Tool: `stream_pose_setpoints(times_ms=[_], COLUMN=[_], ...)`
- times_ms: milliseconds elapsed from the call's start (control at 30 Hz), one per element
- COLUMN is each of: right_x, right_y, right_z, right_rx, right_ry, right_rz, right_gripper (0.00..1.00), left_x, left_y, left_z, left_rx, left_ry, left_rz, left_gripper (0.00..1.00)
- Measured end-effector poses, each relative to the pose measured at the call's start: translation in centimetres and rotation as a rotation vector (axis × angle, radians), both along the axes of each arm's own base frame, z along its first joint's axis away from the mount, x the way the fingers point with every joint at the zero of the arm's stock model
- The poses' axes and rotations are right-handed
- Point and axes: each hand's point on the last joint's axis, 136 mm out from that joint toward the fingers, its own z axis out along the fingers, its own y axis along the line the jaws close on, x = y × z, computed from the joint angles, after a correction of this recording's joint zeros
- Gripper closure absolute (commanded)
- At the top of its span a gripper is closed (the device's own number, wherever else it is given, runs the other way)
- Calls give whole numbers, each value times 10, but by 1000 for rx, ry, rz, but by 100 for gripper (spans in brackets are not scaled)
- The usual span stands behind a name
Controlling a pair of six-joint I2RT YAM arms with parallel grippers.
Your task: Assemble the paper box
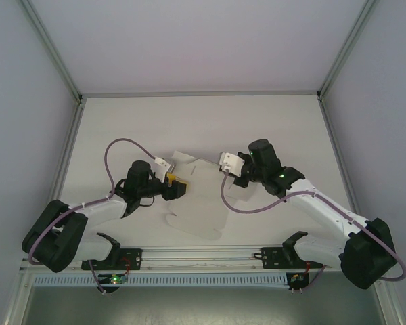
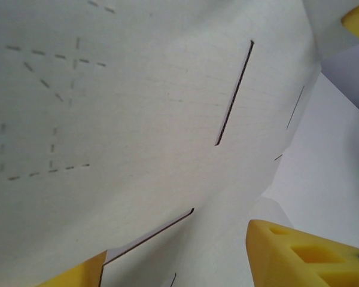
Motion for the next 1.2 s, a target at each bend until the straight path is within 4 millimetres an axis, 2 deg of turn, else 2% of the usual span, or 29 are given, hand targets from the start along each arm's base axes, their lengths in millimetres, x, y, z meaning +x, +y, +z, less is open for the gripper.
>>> stream_pose_setpoints(times_ms=[67,133,333,533,600,800,1033,1200], right_x=[1,4,8,8,8,7,-10,-15], right_y=[-4,-8,-10,-10,-8,2,24,27], right_z=[-1,-1,-5,-5,-4,-5,4,4], right_rx=[6,10,-3,-4,-13,-86,-165,-226], right_ry=[11,24,55,53,38,-27,-154,-214], right_rz=[-6,-16,-25,-27,-28,-59,-58,-86], right_gripper=[100,100,100,100,100,100,100,100], left_x=[-2,-5,-6,0,2,-4,-7,4], left_y=[-1,-3,-6,-6,-9,-10,-9,-14], left_z=[1,0,-6,-6,-7,-8,-16,-16], left_rx=[-4,-6,6,33,69,188,349,493], left_ry=[-2,-5,22,43,46,42,31,-15], left_rz=[-16,-38,-68,-41,-21,77,220,310], left_gripper=[57,65,69,95,100,100,100,100])
